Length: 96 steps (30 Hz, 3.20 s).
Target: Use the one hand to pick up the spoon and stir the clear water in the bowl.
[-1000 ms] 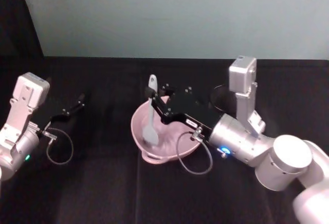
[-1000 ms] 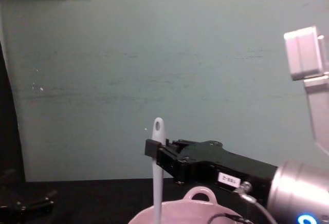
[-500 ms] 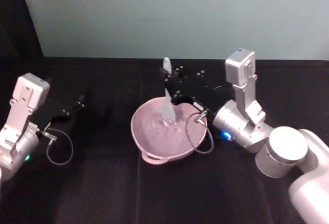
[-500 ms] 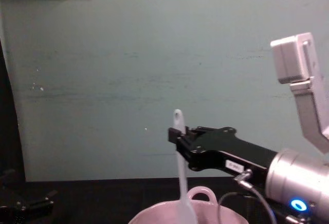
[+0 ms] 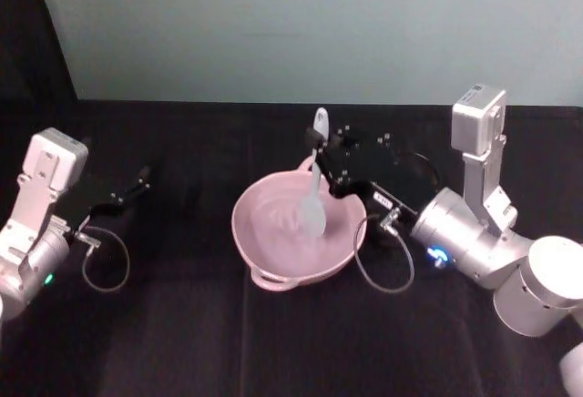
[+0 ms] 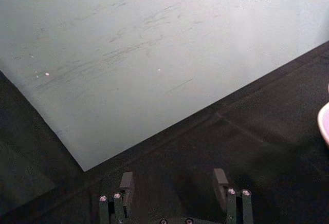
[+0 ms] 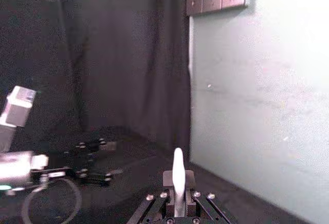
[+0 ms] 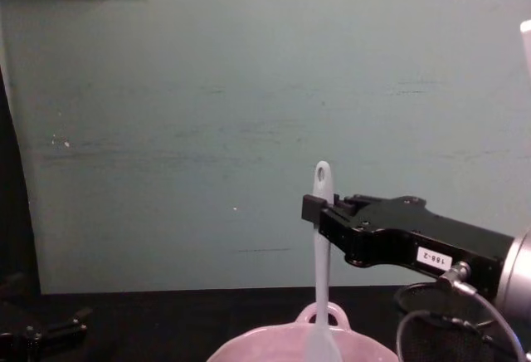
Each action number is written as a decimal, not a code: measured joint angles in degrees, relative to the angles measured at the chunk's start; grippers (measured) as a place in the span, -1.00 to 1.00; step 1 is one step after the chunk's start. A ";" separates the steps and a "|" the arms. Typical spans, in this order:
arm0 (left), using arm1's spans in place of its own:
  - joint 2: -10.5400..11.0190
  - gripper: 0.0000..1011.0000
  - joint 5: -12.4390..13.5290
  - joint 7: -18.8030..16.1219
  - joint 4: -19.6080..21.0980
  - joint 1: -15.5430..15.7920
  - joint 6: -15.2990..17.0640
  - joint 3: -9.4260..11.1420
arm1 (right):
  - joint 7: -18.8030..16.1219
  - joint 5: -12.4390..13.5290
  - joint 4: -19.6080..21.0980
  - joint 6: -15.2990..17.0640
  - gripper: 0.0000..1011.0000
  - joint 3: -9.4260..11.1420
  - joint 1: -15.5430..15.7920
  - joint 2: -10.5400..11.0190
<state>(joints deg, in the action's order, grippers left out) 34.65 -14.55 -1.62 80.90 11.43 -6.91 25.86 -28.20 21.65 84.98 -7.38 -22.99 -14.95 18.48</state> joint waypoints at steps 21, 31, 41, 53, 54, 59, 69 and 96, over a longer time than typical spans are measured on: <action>0.00 1.00 0.00 0.00 0.00 0.00 0.00 0.00 | 0.01 12.38 4.60 10.27 -0.77 1.42 0.26 1.69; 0.00 1.00 0.00 0.00 0.00 0.00 0.00 0.00 | 2.19 23.91 9.51 18.39 -0.77 8.14 -0.60 3.36; 0.00 1.00 0.00 0.00 0.00 0.00 0.00 0.00 | 7.77 28.31 9.32 19.86 -0.77 13.71 -1.26 5.62; 0.00 1.00 0.00 0.00 0.00 0.00 0.00 0.00 | 10.13 29.15 3.73 18.66 -0.77 13.66 -1.86 6.65; 0.00 1.00 0.00 0.00 0.00 0.00 0.00 0.00 | 10.14 29.14 3.28 18.56 -0.77 13.49 -1.96 6.68; 0.00 1.00 0.00 0.00 0.00 0.00 0.00 0.00 | 10.03 29.42 0.23 18.05 -0.77 12.08 -2.79 6.61; 0.00 1.00 0.00 0.00 0.00 0.00 0.00 0.00 | 8.09 29.74 -4.61 16.13 -0.77 9.14 -4.06 6.29; 0.00 1.00 0.00 0.00 0.00 0.00 0.00 0.00 | 6.67 29.11 -9.22 13.42 -0.77 5.76 -4.27 6.66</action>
<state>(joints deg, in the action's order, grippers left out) 34.65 -14.55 -1.62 80.90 11.44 -6.91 25.86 -21.53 50.76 75.76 6.04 -17.23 -19.23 25.13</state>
